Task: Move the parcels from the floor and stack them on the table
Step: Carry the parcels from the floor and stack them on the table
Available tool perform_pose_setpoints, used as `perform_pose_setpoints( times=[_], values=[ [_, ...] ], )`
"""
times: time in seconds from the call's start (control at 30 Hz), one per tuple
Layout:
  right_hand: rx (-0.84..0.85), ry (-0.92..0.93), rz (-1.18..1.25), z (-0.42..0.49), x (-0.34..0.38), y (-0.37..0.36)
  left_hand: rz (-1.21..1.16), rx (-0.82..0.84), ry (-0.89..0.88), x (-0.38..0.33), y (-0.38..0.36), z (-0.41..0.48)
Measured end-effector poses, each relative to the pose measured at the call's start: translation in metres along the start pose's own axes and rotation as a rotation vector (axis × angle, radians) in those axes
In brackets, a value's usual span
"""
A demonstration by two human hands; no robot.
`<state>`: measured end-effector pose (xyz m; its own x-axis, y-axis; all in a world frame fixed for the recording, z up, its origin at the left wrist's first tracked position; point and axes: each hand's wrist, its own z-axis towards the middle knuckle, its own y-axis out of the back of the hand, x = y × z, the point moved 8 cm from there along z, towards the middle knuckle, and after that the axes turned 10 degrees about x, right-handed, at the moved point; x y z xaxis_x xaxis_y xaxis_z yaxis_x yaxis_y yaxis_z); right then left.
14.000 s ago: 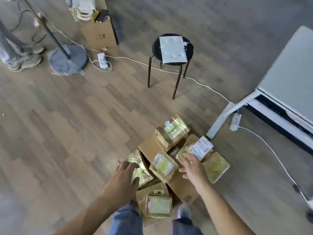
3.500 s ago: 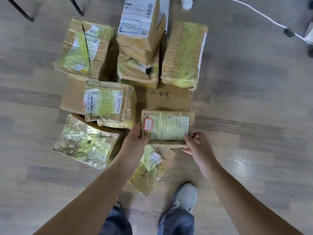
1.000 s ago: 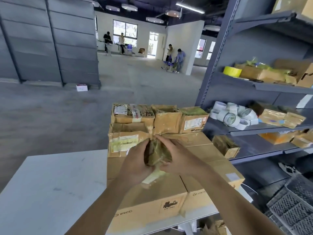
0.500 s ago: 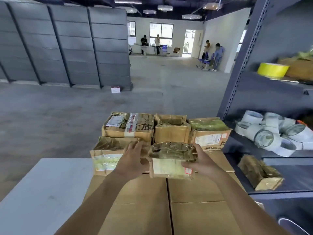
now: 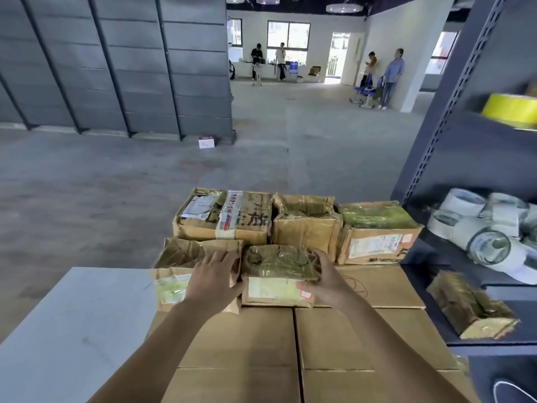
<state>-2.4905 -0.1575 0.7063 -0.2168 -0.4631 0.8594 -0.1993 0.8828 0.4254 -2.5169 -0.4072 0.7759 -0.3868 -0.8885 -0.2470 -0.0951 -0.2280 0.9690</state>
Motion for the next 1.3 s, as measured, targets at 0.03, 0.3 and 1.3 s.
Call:
perform_pose_setpoints(
  times=[0.03,0.3,1.3],
  values=[
    [0.004,-0.004,-0.01,0.001,-0.002,0.001,0.013,-0.017,0.006,0.002,0.0,0.001],
    [0.025,-0.028,-0.044,0.002,-0.006,0.001,0.027,-0.09,0.0,0.004,0.0,0.007],
    [0.33,-0.135,-0.774,-0.048,0.055,-0.017,-0.375,-0.324,-0.281,0.011,0.044,-0.047]
  ],
)
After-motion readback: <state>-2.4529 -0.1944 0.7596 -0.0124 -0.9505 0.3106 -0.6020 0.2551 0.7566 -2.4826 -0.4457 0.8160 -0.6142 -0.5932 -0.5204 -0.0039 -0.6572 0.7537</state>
